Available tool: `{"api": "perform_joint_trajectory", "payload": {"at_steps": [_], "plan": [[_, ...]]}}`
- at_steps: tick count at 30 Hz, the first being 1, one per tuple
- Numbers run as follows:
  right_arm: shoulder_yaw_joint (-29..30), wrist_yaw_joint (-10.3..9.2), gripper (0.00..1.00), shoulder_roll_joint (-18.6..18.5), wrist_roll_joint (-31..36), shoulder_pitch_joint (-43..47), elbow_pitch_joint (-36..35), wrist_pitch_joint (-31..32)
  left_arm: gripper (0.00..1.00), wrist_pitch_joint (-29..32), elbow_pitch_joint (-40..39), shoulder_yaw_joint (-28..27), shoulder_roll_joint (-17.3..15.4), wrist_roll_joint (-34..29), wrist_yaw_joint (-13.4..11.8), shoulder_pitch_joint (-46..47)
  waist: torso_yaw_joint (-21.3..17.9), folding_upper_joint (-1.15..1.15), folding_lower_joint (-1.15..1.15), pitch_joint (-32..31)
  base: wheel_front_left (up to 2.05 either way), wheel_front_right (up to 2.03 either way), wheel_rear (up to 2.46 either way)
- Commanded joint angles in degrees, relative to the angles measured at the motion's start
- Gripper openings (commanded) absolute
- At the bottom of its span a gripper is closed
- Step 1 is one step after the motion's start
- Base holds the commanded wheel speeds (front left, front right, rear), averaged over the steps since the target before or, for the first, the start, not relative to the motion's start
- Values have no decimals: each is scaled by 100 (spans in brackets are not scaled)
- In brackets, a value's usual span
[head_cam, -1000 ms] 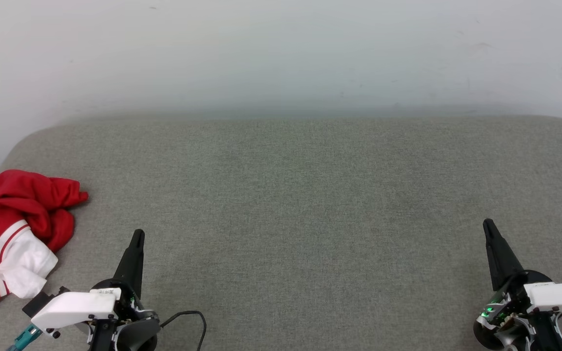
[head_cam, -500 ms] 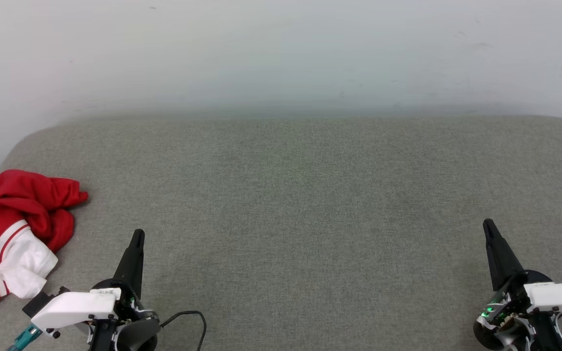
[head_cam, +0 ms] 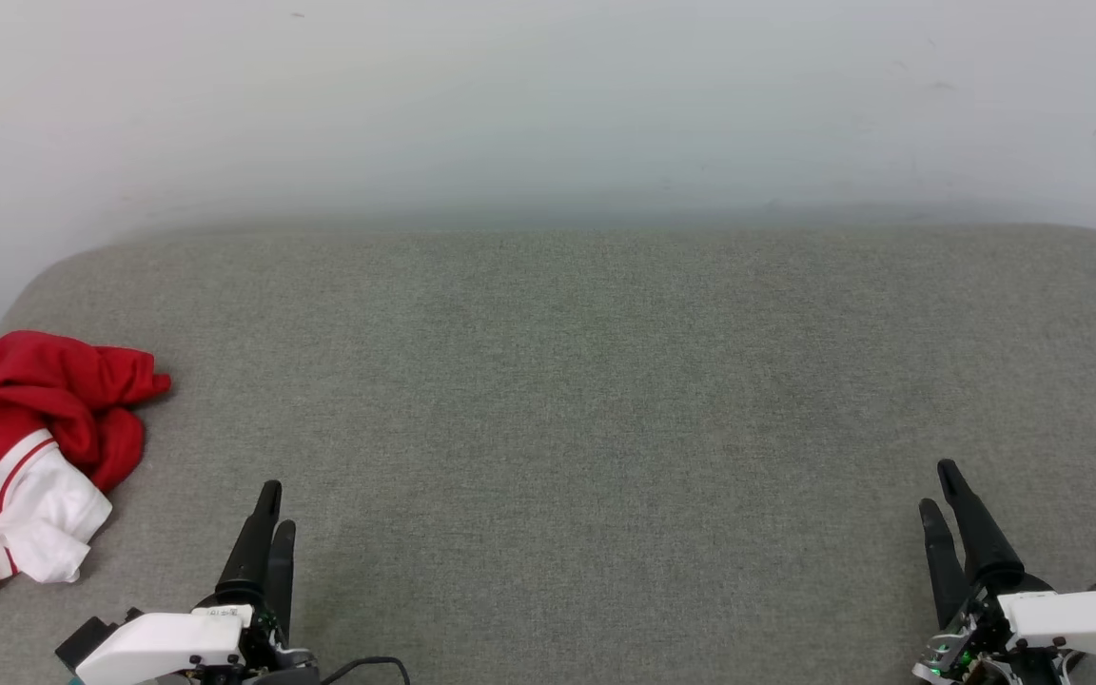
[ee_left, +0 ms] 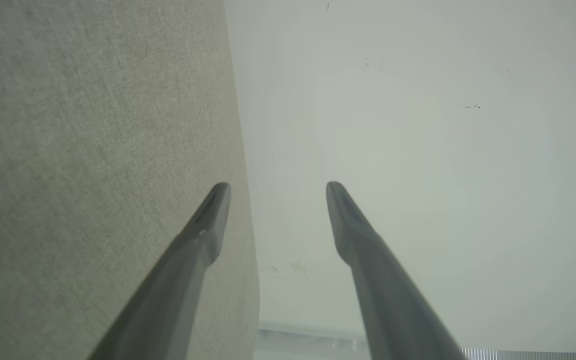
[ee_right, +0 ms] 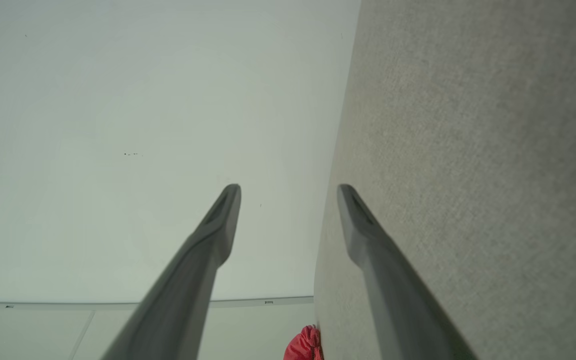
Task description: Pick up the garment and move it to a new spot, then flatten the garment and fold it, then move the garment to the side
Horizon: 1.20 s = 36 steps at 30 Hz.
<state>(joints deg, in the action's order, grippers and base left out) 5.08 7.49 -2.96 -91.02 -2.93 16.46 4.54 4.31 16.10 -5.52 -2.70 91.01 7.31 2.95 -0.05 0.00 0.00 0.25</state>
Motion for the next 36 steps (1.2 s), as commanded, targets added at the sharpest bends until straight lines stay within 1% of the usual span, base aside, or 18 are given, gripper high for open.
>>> {"api": "perform_joint_trajectory", "payload": {"at_steps": [1,9,17,23,27,30,33,36], "plan": [[-29,1,100,0,102,-40,-133,-68,100,-62,-140,19,-8,-90,3,38,-1,0,0,1,0,0,0],[-43,1,100,1,437,0,-171,-283,100,-274,-231,-7,-10,-381,5,-65,-9,0,0,2,0,0,0],[60,1,100,1,1340,-16,-246,-478,100,-468,-300,-219,-12,-1038,7,-147,-24,0,0,-4,0,0,0],[101,1,100,2,2274,-17,-477,-615,100,-602,-549,-373,-13,-1563,9,-167,-34,0,0,-4,0,0,0],[60,1,100,2,3004,-5,-731,-699,100,-685,-694,-471,-13,-1868,10,-198,-40,0,0,-4,0,0,0],[9,1,100,3,3591,-3,-937,-763,100,-748,-832,-519,-14,-2207,11,-202,-44,0,0,-1,0,0,0],[-39,1,100,3,4100,-1,-1103,-822,100,-809,-1027,-505,-15,-2562,11,-212,-49,0,0,4,0,0,0],[-123,0,100,3,4615,0,-1251,-881,100,-867,-1249,-366,-15,-2964,12,-256,-54,0,0,12,0,0,0]]}}
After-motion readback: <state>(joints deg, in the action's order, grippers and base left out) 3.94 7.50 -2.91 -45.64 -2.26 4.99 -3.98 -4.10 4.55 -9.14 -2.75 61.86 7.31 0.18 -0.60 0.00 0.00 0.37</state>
